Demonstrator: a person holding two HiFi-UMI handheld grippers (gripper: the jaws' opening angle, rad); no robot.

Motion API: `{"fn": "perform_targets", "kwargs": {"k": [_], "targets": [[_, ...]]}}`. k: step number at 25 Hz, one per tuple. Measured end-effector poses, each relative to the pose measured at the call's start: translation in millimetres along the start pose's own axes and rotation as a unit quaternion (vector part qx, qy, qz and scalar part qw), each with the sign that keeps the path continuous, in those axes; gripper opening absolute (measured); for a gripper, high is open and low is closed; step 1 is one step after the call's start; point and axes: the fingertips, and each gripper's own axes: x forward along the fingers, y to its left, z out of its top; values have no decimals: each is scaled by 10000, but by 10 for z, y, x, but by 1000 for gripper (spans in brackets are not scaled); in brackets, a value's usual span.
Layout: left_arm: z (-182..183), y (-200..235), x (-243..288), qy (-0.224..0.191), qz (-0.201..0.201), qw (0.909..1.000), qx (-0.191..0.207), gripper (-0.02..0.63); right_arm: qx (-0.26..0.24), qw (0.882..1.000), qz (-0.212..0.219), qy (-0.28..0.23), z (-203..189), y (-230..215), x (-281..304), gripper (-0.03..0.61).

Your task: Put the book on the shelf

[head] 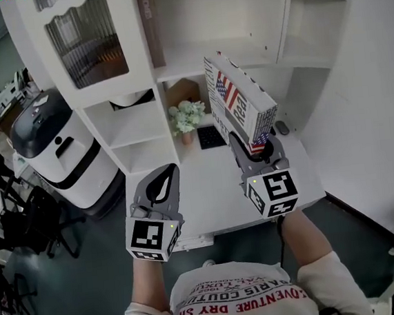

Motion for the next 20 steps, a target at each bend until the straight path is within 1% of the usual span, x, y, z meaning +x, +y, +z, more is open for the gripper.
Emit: {"fn": "perform_targets", "kwargs": {"k": [4, 7, 9, 13, 17, 20], "targets": [[35, 306, 115, -80, -179, 9998, 29, 5, -190, 9995, -212, -145, 343, -4, 373, 156], [58, 481, 193, -132, -311, 9994, 43, 5, -457, 9981, -337, -258, 621, 4, 642, 156], [69, 582, 243, -155, -332, 9993, 41, 5, -625, 9968, -397, -296, 760, -1, 831, 156], [52, 734, 301, -191, -299, 9994, -16, 5, -824, 9953, -402, -326, 914, -13, 1207, 156], [-29, 808, 349, -77, -249, 9997, 17, 5, -1184, 9906, -552, -415, 1062, -111, 1531, 156], [-56, 907, 413, -17, -71, 9997, 228, 5, -1103, 9924, -498, -237, 1027, -202, 1823, 156]]}}
